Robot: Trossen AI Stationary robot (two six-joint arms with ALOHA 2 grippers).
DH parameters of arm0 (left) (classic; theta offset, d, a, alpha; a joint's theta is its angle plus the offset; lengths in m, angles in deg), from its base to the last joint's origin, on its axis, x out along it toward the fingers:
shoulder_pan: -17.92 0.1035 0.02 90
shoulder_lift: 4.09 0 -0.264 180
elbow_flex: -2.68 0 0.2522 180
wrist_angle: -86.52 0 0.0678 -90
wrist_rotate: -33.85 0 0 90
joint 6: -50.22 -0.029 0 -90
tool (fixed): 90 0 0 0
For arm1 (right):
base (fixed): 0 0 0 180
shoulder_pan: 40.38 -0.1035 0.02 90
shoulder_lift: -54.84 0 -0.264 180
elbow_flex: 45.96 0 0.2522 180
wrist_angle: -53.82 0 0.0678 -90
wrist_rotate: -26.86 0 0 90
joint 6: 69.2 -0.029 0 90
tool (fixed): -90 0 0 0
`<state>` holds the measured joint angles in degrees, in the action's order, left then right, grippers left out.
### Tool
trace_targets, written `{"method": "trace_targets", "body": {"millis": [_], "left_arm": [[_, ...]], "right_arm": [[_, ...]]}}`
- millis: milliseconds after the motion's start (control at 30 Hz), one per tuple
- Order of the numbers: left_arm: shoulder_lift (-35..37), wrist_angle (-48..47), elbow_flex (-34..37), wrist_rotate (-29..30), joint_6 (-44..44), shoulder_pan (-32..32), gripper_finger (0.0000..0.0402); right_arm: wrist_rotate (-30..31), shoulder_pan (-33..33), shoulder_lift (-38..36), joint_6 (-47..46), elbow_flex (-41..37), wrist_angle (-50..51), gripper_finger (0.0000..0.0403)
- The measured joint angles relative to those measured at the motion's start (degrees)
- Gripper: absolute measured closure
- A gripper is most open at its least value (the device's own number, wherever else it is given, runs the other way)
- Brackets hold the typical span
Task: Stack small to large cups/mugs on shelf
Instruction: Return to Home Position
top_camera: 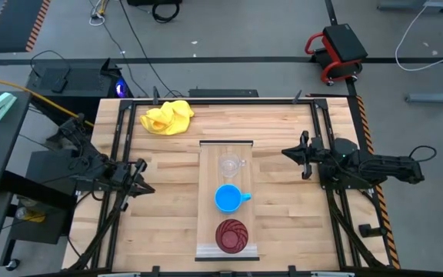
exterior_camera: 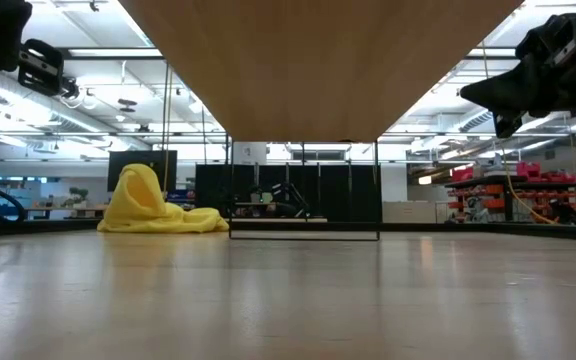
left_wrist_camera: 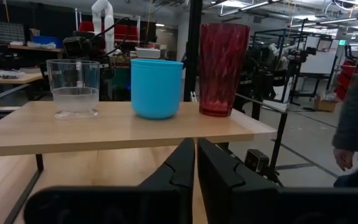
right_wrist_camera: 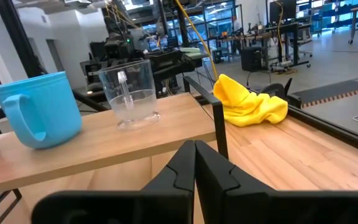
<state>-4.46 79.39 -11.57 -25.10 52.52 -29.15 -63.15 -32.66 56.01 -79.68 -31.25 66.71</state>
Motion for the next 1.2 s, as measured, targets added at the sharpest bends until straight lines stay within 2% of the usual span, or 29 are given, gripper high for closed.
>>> {"method": "trace_targets", "body": {"millis": [300, 700, 1200], "left_arm": [[0.0, 0.0, 0.0, 0.0, 0.0, 0.0, 0.0366], [0.0, 0.0, 0.0, 0.0, 0.0, 0.0, 0.0378], [0.0, 0.0, 0.0, 0.0, 0.0, 0.0, 0.0369]], "right_arm": [[0.0, 0.0, 0.0, 0.0, 0.0, 0.0, 0.0389], [0.0, 0.0, 0.0, 0.0, 0.0, 0.0, 0.0389], [0.0, 0.0, 0.0, 0.0, 0.0, 0.0, 0.0389]]}}
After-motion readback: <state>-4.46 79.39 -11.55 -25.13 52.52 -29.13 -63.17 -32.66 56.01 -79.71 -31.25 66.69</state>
